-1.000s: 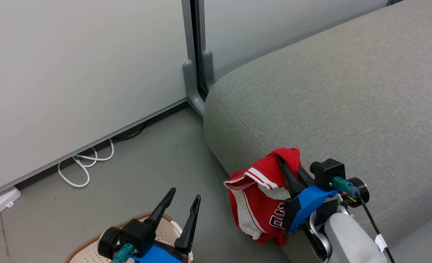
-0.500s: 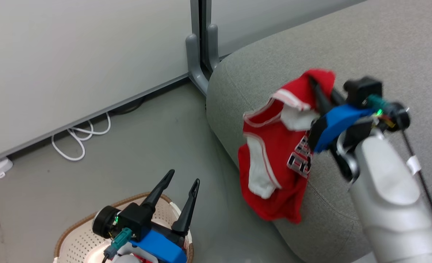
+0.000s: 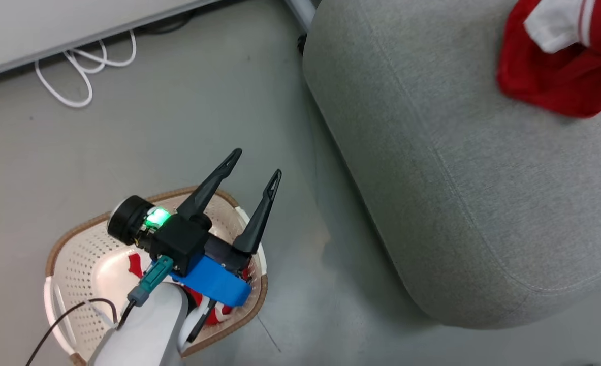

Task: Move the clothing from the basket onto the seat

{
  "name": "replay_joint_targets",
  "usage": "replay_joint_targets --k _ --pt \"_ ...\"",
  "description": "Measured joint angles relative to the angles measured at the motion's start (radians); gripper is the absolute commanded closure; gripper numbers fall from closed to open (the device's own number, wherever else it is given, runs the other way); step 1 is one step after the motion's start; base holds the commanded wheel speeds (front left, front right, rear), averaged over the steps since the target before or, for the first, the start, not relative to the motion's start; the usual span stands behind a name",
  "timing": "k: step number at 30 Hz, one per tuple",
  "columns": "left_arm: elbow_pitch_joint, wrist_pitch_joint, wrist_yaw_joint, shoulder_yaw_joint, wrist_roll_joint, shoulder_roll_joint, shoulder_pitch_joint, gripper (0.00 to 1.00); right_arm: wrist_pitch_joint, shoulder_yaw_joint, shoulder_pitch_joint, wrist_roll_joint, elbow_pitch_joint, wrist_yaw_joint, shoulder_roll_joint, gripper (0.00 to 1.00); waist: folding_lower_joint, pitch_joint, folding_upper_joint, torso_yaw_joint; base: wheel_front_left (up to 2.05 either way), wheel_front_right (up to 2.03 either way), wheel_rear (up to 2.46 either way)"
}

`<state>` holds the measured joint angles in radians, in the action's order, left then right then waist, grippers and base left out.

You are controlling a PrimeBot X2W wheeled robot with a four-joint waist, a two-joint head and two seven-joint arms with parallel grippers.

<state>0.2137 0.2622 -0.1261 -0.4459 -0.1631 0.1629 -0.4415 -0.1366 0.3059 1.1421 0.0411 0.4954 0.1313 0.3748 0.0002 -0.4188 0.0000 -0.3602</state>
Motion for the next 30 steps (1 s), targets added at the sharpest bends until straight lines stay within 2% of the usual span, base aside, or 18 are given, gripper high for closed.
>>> replay_joint_targets --k 3,9,19,20,22,23,24,30 --pt "-0.011 0.000 0.000 -0.017 0.006 0.012 -0.045 0.00 0.011 0.067 0.015 0.007 0.035 0.000 0.022 1.00 0.0001 -0.066 0.0000 0.017 0.00 0.00 0.00" --pt "-0.023 -0.001 -0.001 -0.044 0.006 0.024 -0.114 0.00 0.072 0.174 -0.034 0.017 0.132 0.000 0.024 1.00 0.0000 -0.174 0.0000 0.061 0.00 0.00 0.00" --pt "-0.003 -0.001 -0.001 -0.069 -0.005 0.027 -0.146 0.00 0.160 0.244 -0.135 0.098 0.289 0.000 -0.014 1.00 0.0000 -0.243 0.0000 0.136 0.00 0.00 0.00" --pt "-0.001 0.000 -0.001 -0.069 -0.009 0.025 -0.146 0.00 0.168 0.247 -0.139 0.111 0.294 0.000 -0.021 0.91 0.0000 -0.238 0.0000 0.137 0.00 0.00 0.00" --pt "0.001 0.000 -0.001 -0.069 -0.016 0.016 -0.145 0.00 0.178 0.251 -0.143 0.129 0.305 0.000 -0.027 0.53 -0.0001 -0.223 0.0000 0.140 0.00 0.00 0.00" --pt "0.003 0.000 -0.001 -0.069 -0.021 0.011 -0.143 0.00 0.186 0.251 -0.144 0.138 0.308 0.000 -0.029 0.12 -0.0001 -0.214 0.0000 0.140 0.00 0.00 0.00" --pt "0.007 0.000 -0.001 -0.069 -0.023 0.007 -0.139 0.00 0.188 0.251 -0.145 0.146 0.310 0.000 -0.031 0.00 -0.0001 -0.204 0.0000 0.141 0.00 0.00 0.00" --pt "0.030 0.000 -0.001 -0.052 -0.048 -0.027 -0.081 0.00 0.212 0.238 -0.203 0.192 0.307 0.000 -0.063 0.00 -0.0002 -0.116 0.0000 0.147 0.00 0.00 0.00"
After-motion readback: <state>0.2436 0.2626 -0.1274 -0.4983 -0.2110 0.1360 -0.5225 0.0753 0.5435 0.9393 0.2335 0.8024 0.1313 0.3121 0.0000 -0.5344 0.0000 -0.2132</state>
